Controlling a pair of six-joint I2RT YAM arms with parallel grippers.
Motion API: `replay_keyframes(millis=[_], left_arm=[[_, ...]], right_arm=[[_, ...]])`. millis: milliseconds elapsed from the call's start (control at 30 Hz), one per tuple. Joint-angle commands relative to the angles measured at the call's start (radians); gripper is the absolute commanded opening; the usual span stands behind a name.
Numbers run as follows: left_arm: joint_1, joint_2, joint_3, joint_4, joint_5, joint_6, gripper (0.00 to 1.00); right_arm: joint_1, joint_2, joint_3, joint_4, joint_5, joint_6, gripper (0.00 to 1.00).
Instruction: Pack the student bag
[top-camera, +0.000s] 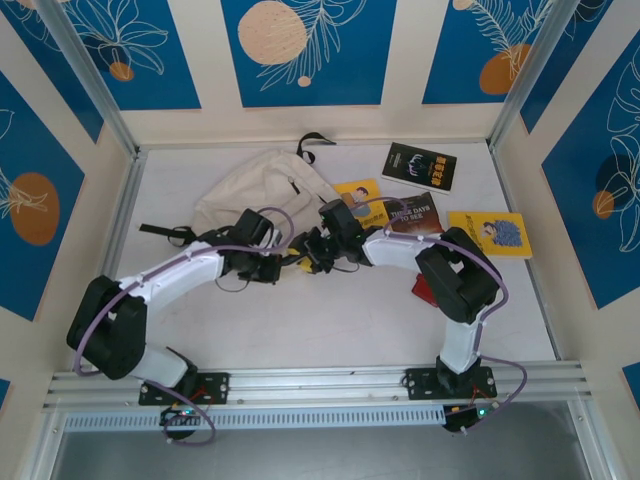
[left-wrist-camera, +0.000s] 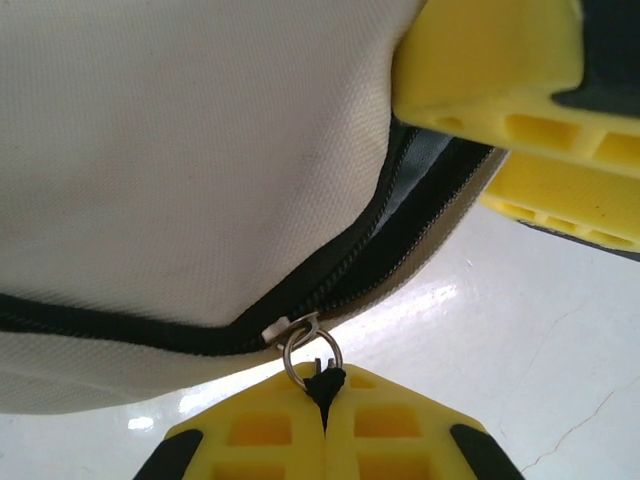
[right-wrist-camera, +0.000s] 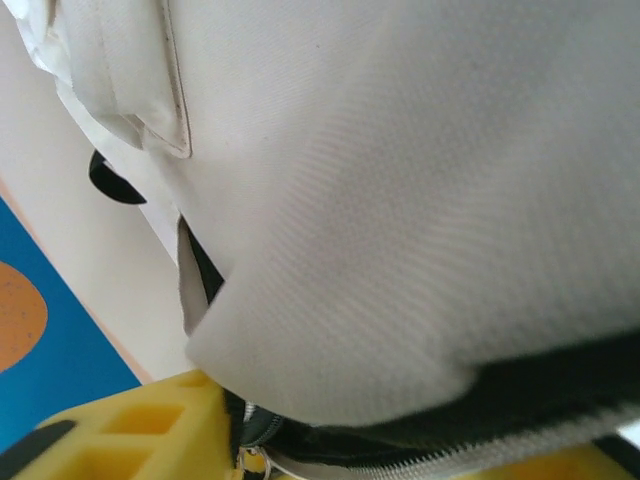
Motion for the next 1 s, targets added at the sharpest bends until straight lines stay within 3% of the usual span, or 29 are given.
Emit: replay_keyframes(millis=[0,200,500,700,833,967], left_arm=[[0.008,-0.042,-0.056,0.096,0.010,-0.047,0.06],[0.008,-0.082,-0.140,0.229,-0.002,-0.070,0.06],[0.009,-0.084,-0.160,0.236,-0.024,-0.070,0.07],[0.009,-0.120,-0.194,0.281,-0.040,-0.096,0.23],[0.009,-0.143,-0.279,0.433,0.007,-0.183,0.39],[0.007,-0.141,-0.354,0.569,0.014,-0.257,0.45]], right_arm=[[0.006,0.022,0.032,-0.008,0.022,-0.008,0.41],[0.012,0.022,0.018,0.084,0.022,-0.002,0.49],[0.022,0.021,-0.017,0.158,0.026,0.017,0.55],[0.023,0.025,-0.010,0.115,0.036,0.022,0.35],[0.025,0.026,-0.003,0.115,0.025,0.021,0.28],[0.026,0.033,0.005,0.117,0.011,0.021,0.27]])
